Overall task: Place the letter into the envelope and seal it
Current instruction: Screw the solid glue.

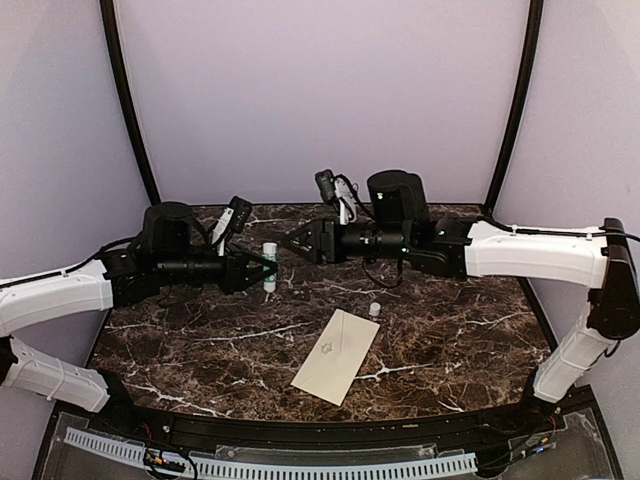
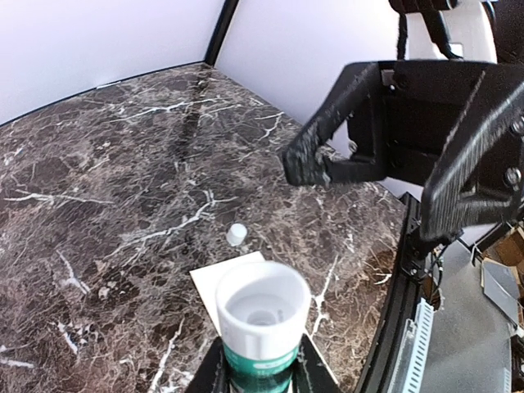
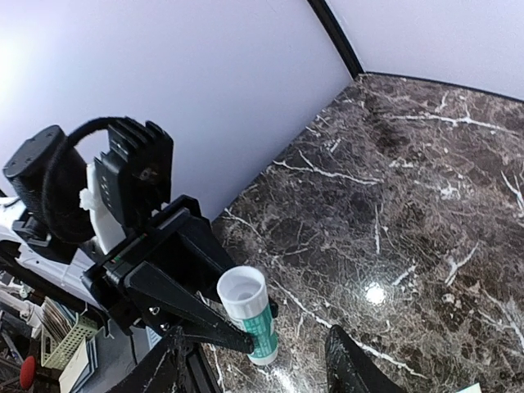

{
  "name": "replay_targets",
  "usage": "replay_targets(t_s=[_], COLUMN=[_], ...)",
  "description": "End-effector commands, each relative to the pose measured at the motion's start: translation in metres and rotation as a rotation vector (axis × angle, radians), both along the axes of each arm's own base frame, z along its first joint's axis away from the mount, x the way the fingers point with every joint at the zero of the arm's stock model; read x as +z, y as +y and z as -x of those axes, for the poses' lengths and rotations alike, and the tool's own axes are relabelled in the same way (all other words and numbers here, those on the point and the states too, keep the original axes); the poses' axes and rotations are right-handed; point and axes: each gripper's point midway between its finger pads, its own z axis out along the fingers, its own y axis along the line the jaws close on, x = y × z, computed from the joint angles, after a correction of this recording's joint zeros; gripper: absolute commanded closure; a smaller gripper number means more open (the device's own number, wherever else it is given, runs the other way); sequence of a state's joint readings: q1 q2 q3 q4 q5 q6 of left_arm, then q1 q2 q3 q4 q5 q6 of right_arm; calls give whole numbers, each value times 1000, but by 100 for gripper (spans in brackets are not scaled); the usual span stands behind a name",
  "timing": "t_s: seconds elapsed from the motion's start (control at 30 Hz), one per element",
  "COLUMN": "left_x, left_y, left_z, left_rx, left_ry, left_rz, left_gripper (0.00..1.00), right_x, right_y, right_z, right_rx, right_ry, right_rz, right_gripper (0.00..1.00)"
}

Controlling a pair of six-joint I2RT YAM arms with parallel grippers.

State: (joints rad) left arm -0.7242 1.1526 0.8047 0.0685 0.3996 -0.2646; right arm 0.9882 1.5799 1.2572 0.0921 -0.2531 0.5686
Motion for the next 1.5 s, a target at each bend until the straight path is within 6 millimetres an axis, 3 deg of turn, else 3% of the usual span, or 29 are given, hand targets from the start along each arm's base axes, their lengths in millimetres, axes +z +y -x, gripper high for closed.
replay_targets(t_s=[0.0,0.17,0.4,0.6,0.9,1.07,1.27,1.47], left_x=[-25,-32,-36,-37,-40,-42,-45,-40], left_y=[11,10,6,5,3,2,3,0], left_z=[-19,-20,-15,-15,-13,-11,-10,-3], left_rx=[131,133,102,93,78,61,55,12], left_ry=[48,63,79,86,87,90,94,92], left_rz=[-68,-85,-84,-82,-91,-99,-115,-99], left_gripper=[100,100,100,100,100,100,100,100], right_x=[-9,-23,-34,-32,-45,-48,-43,-37], right_y=[17,28,38,53,64,70,70,70], right_z=[0,-4,-13,-17,-23,-24,-28,-27], right_rx=[-47,-64,-90,-62,-59,-48,-64,-39], right_ry=[26,56,74,68,65,66,50,27], right_rz=[25,71,108,104,157,152,152,142], right_gripper=[45,45,53,58,59,71,72,90])
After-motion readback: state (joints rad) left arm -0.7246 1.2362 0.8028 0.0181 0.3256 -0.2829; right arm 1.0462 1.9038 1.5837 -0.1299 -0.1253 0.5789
